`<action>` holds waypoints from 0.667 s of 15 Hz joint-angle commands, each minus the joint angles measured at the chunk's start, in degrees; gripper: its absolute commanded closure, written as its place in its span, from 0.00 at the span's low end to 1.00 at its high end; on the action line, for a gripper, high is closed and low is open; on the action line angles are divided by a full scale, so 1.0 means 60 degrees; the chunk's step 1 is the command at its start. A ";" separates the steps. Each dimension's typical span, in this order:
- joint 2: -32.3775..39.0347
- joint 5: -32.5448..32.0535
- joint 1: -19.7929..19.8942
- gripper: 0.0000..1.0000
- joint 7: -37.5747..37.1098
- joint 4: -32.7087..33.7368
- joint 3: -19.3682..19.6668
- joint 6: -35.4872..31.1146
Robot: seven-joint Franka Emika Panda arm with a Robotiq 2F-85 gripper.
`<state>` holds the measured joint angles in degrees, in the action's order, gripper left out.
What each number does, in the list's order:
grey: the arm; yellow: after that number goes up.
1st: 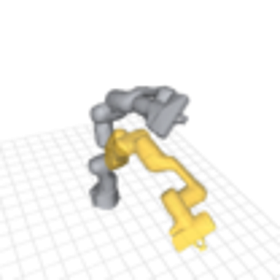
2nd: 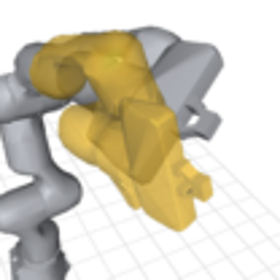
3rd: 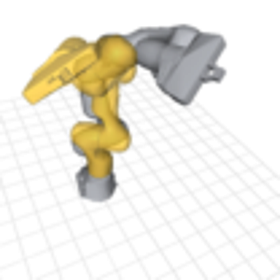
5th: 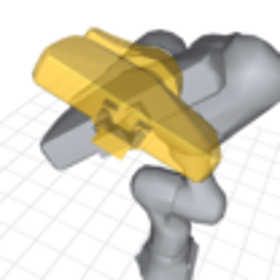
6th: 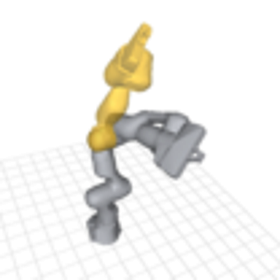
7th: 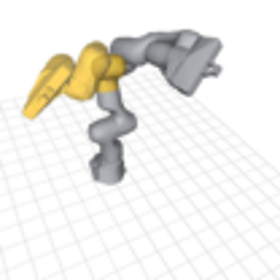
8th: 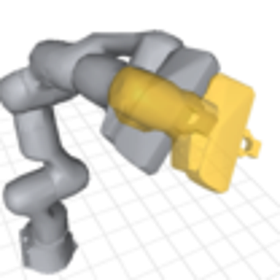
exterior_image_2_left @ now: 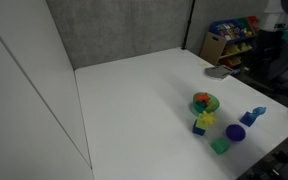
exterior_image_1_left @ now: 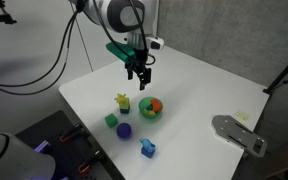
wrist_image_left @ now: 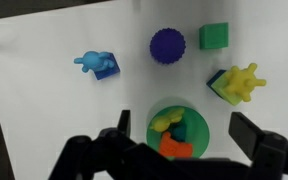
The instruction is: Pick up the yellow toy dog on the right and put it in the green bowl
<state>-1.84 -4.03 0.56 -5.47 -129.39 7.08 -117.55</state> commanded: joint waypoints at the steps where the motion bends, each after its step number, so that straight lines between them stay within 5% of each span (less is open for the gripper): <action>1: -0.1874 -0.0177 0.0342 0.00 0.0796 -0.0729 -0.0119 0.0938; 6: -0.3268 -0.0397 0.0471 0.00 0.0452 -0.0379 -0.0383 0.2510; 10: -0.3456 -0.0182 0.0464 0.00 0.0599 -0.0374 -0.0440 0.2607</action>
<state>-22.67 -5.35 2.66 -2.10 -131.74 5.00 -101.98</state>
